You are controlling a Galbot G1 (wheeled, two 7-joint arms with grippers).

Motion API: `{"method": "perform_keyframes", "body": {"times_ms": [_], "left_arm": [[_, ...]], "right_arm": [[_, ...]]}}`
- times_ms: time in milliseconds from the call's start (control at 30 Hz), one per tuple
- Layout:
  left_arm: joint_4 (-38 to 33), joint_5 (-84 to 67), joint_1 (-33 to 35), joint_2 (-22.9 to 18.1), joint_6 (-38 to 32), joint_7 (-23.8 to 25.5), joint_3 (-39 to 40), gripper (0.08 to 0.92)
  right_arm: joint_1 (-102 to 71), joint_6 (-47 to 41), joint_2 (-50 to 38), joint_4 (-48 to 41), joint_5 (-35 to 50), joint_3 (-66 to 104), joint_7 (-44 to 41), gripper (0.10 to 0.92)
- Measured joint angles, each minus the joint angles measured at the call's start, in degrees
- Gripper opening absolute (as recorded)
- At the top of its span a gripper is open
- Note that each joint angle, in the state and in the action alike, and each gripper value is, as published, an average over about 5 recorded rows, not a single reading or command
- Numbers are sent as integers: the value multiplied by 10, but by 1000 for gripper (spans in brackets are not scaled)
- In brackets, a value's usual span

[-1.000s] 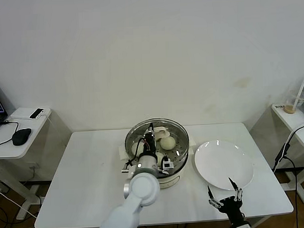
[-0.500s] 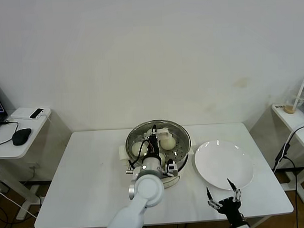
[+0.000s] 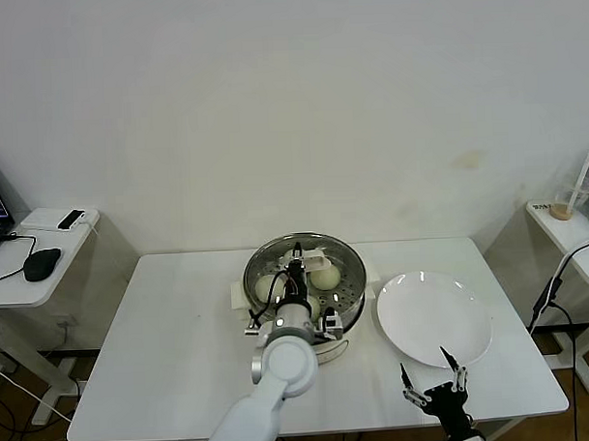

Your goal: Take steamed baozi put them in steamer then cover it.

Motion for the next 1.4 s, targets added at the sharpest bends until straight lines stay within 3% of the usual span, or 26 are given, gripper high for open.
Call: {"method": "perform_keyframes", "body": {"times_ms": [400,767,1133,1400], "left_arm": [[6,0,11,-13,-2,-14,-6,169],[-20,-1,25,-7,-7,-20,2,472],[-97,-27,66,25,-18,-32,17,781],[-187,-76,133,66,-39,-59,-3,822]], "right_arm": [[0,-1,-8,0,3,-1,-3,823],[1,-3,-10,-2,4,-7,-5,823],[-2,-4,-8,-4,6,-8,-5,823],[-2,-4,-15,-7,18,-7,-3,823]]}}
